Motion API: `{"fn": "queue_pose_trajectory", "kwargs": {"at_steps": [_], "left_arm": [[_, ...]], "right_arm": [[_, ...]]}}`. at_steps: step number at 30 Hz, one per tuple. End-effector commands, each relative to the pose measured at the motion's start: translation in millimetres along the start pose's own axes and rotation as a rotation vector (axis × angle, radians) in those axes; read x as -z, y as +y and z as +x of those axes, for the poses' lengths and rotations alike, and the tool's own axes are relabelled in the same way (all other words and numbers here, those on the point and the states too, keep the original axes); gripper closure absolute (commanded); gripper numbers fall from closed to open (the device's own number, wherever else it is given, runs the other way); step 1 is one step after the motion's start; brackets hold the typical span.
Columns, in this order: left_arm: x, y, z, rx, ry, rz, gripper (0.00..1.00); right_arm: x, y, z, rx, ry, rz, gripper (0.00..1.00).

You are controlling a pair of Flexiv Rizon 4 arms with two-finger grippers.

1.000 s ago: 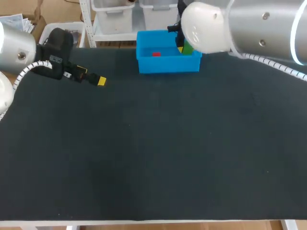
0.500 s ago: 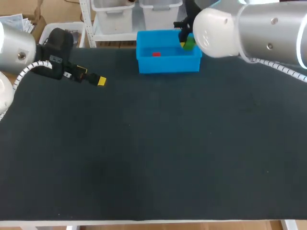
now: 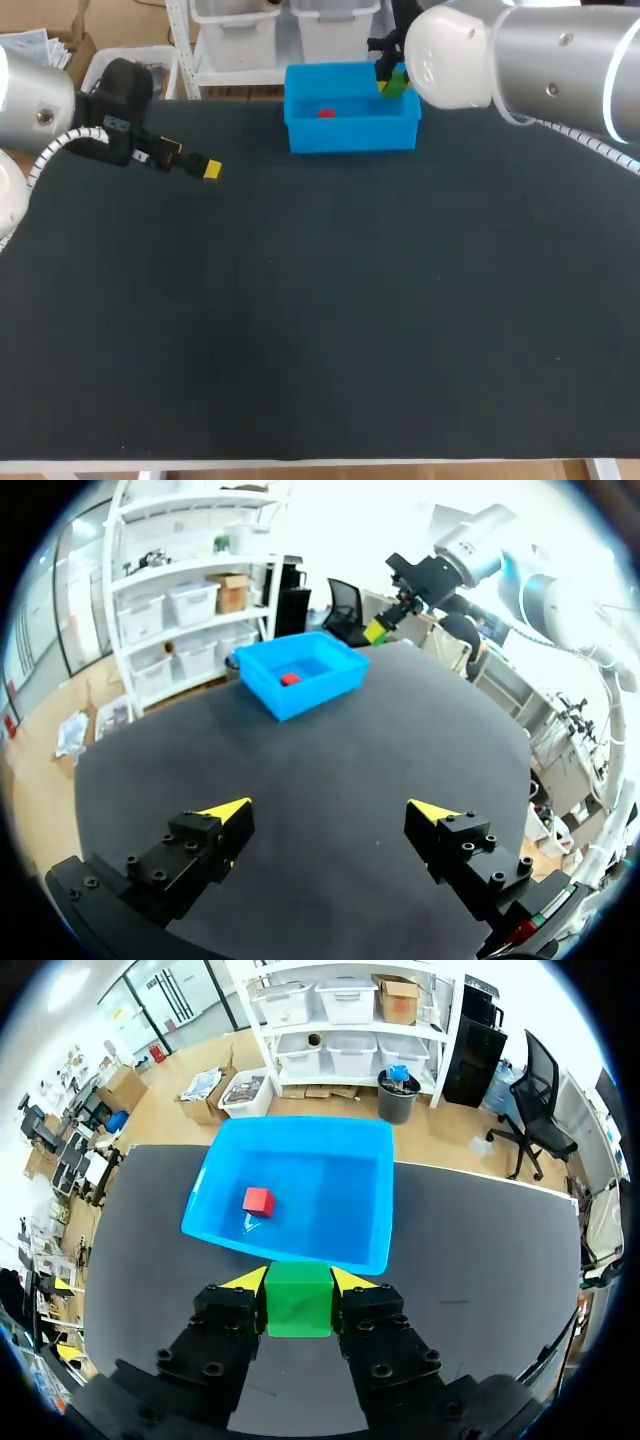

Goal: Use the left arm to pick the red cube and place it into the blue plastic box first, then use the right arm to grasp the green cube and put it into the same blue plastic box after the first action is fully finished.

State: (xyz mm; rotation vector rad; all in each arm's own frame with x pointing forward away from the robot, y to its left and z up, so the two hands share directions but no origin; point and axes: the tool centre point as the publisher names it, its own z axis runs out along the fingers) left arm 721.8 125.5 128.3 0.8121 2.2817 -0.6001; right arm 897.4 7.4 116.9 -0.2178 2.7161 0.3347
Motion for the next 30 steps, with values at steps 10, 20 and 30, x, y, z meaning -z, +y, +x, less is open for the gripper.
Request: {"fn": "queue_pose_trajectory", "kwargs": {"at_steps": [10,20,30], "left_arm": [[0,1.3,2.0,-0.003,-0.009,0.006,0.00],[0,1.3,2.0,-0.003,-0.009,0.006,0.00],[0,1.3,2.0,-0.003,-0.009,0.006,0.00]], "right_arm": [[-6,5,-18,0.001,-0.033,0.001,1.00],[-30,8,-53,0.026,-0.047,-0.001,1.00],[-57,7,-69,0.033,-0.042,-0.021,1.00]]}}
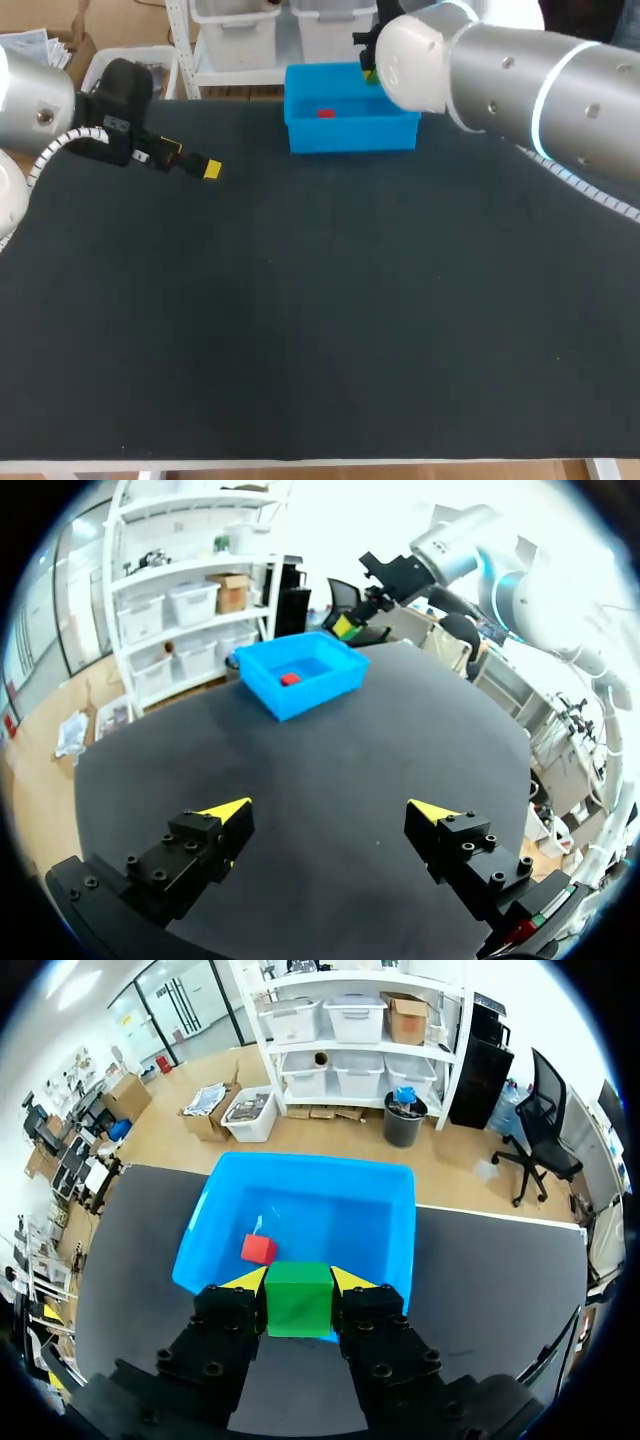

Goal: Use the left arm to pick the red cube and place it into the blue plastic box first, then use the right arm to grasp the green cube and put it into the same blue plastic box after the first action is fully finished.

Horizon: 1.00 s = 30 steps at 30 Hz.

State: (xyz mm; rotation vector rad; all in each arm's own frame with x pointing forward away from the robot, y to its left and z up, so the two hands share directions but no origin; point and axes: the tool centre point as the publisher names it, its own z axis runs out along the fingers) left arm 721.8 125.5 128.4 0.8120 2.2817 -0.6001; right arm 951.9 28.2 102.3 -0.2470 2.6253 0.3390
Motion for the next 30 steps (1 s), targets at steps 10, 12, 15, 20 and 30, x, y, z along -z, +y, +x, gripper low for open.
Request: {"fn": "queue_pose_trajectory", "kwargs": {"at_steps": [10,12,15,20,30], "left_arm": [[0,1.3,2.0,-0.003,-0.009,0.006,0.00],[0,1.3,2.0,-0.003,-0.009,0.006,0.00],[0,1.3,2.0,-0.003,-0.009,0.006,0.00],[0,1.3,2.0,-0.003,-0.009,0.006,0.00],[0,1.3,2.0,-0.003,-0.009,0.006,0.00]], "right_arm": [[-47,2,-22,0.004,0.081,-0.019,1.00],[-48,2,-21,0.006,0.090,-0.017,1.00],[-52,1,-20,0.008,0.101,-0.016,1.00],[-55,1,-19,0.012,0.116,-0.016,1.00],[-40,3,-28,0.025,0.105,-0.009,0.00]]}}
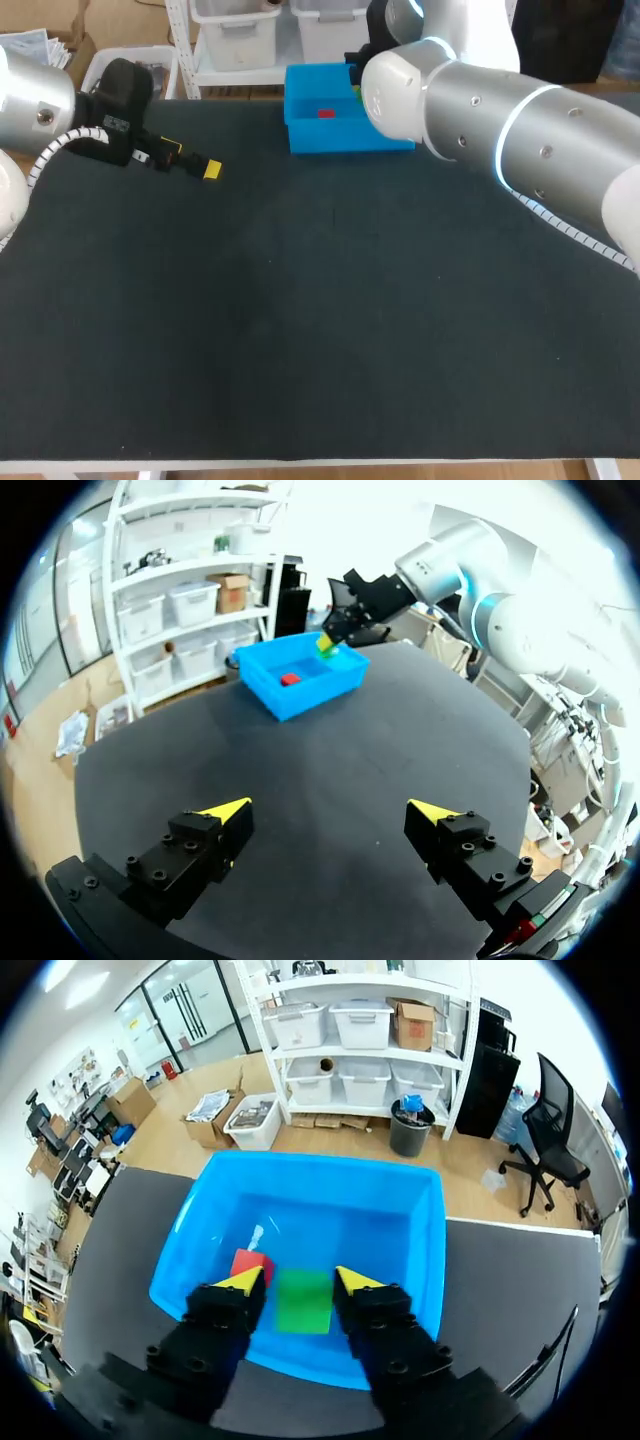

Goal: Use the left arm to pick the red cube and place it into the blue plastic box first, then use the right arm to grasp the green cube and put it into the same blue plastic box after the first action is fully finished.

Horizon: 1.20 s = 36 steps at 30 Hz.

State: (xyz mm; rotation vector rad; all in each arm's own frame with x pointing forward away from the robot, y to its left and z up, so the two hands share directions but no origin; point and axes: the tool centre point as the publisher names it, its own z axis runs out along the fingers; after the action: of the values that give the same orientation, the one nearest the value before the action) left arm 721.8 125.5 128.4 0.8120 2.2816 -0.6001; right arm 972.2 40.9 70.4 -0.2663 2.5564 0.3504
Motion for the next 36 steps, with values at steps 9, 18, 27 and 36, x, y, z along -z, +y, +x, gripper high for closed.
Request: {"fn": "queue_pose_trajectory", "kwargs": {"at_steps": [9,18,27,36], "left_arm": [[0,1.3,2.0,-0.003,-0.009,0.006,0.00],[0,1.3,2.0,-0.003,-0.009,0.006,0.00],[0,1.3,2.0,-0.003,-0.009,0.006,0.00],[0,1.3,2.0,-0.003,-0.009,0.006,0.00]], "right_arm": [[32,5,-31,0.002,0.153,0.011,0.00],[69,7,-7,0.018,0.245,0.009,0.00],[94,6,27,0.093,0.217,0.013,0.00],[98,10,34,0.128,0.172,-0.024,0.00]]}}
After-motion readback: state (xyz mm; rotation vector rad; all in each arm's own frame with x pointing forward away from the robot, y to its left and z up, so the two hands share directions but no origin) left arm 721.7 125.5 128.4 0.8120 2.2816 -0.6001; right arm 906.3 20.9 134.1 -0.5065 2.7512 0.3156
